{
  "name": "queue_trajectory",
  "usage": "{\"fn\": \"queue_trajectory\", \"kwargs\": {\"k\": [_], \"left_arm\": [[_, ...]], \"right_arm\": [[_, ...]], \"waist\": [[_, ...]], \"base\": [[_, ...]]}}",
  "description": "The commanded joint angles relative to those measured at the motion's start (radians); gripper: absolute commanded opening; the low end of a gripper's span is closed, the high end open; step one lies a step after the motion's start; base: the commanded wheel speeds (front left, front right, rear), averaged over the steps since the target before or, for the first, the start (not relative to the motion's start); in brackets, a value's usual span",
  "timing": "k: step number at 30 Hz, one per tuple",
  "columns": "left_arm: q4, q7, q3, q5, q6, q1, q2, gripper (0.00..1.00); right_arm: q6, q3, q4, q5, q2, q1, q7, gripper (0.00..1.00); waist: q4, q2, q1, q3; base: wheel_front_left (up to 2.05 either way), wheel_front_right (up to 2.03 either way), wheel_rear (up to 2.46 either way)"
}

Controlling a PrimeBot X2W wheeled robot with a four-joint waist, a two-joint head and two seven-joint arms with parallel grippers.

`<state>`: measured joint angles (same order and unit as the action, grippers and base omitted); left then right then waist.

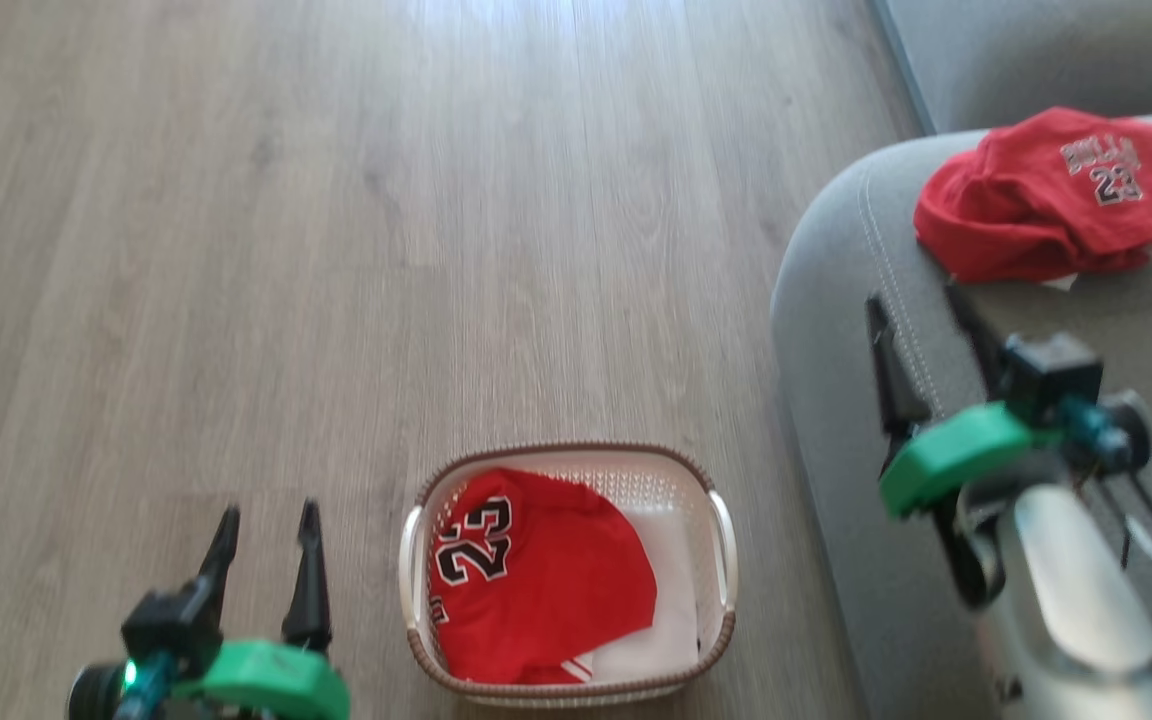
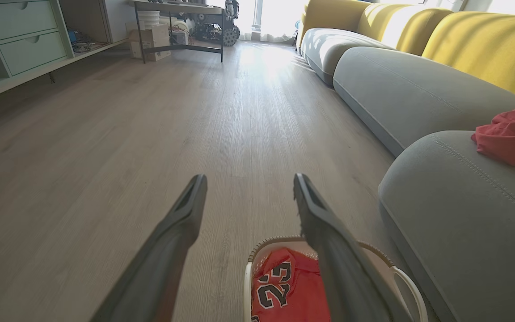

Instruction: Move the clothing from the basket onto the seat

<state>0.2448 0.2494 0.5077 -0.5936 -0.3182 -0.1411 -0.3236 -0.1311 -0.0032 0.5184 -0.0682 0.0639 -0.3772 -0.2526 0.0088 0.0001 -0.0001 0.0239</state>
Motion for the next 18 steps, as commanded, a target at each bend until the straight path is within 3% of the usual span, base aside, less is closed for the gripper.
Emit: {"fn": "queue_trajectory", "kwargs": {"k": [1,7,18], "left_arm": [[-0.04,0.012,-0.054,0.016,-0.01,-0.006,-0.03,1.0],[-0.084,0.012,-0.148,0.034,-0.004,0.128,-0.014,1.0],[-0.118,0.012,-0.225,0.092,0.029,0.23,0.015,1.0]], "right_arm": [[0.0,0.039,-0.053,-0.027,-0.013,0.004,-0.009,1.0],[0.0,0.074,-0.178,-0.125,-0.013,0.158,-0.009,1.0],[0.0,0.075,-0.251,-0.14,-0.014,0.299,-0.009,1.0]], "waist": [[0.013,-0.0001,0.0001,-0.023],[0.018,-0.0001,0.0001,-0.049],[0.019,-0.0001,0.0001,-0.07]], "base": [[0.0,0.0,0.0],[0.0,0.0,0.0],[0.0,0.0,0.0]]}}
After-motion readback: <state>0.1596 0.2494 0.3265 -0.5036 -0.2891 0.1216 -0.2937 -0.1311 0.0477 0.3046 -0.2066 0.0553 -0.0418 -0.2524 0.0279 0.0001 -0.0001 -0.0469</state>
